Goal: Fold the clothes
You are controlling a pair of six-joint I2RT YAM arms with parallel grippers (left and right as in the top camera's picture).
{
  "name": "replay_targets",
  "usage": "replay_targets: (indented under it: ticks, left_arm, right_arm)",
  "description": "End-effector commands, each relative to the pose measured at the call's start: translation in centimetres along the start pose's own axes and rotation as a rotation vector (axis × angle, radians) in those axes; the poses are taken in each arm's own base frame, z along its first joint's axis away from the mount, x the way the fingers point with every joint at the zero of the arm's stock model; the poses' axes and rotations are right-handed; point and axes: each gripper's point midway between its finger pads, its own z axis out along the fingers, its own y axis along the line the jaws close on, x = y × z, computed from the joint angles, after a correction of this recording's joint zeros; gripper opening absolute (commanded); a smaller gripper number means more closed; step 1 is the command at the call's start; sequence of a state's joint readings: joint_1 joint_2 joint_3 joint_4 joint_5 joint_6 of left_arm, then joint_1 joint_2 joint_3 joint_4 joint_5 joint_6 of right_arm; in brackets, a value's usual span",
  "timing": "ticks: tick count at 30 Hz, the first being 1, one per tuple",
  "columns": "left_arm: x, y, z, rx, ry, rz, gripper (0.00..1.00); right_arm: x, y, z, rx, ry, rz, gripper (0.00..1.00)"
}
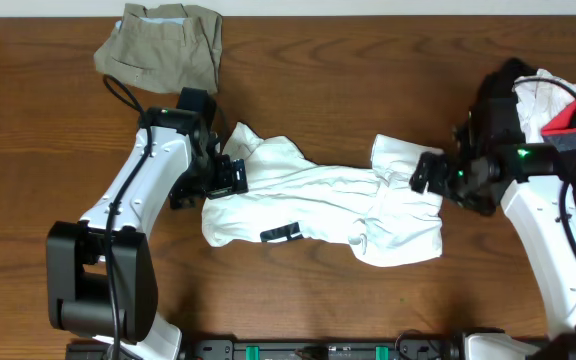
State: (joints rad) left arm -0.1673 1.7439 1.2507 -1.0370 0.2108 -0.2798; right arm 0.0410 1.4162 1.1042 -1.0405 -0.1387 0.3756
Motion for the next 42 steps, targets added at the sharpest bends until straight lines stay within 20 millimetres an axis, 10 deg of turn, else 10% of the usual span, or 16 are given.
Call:
replay_targets:
  ticks: [1,20,37,42]
  left_arm:
    - [0.1,0.1,0.3,0.001,0.012,0.014,0.98]
    - [0.5,0.2,0.3,-0.004,0.028,0.011,0.98]
    - [0.5,0.2,0.3,-0.004,0.028,0.007,0.98]
    - [0.6,0.2,0.3,-0.005,0.031,0.007,0.98]
  right_arm:
    - [0.8,-1.9,1.1,0.049,0.038,0.003,0.99]
    - [2.0,-6.6,8.6,-0.135,0.086,0.094,0.99]
    - [4.6,-2.4,12.6,-0.454,0.156,0.093,0.95]
    - [4.7,-2.4,13.1,-0.452,0.168,0.113,0.66]
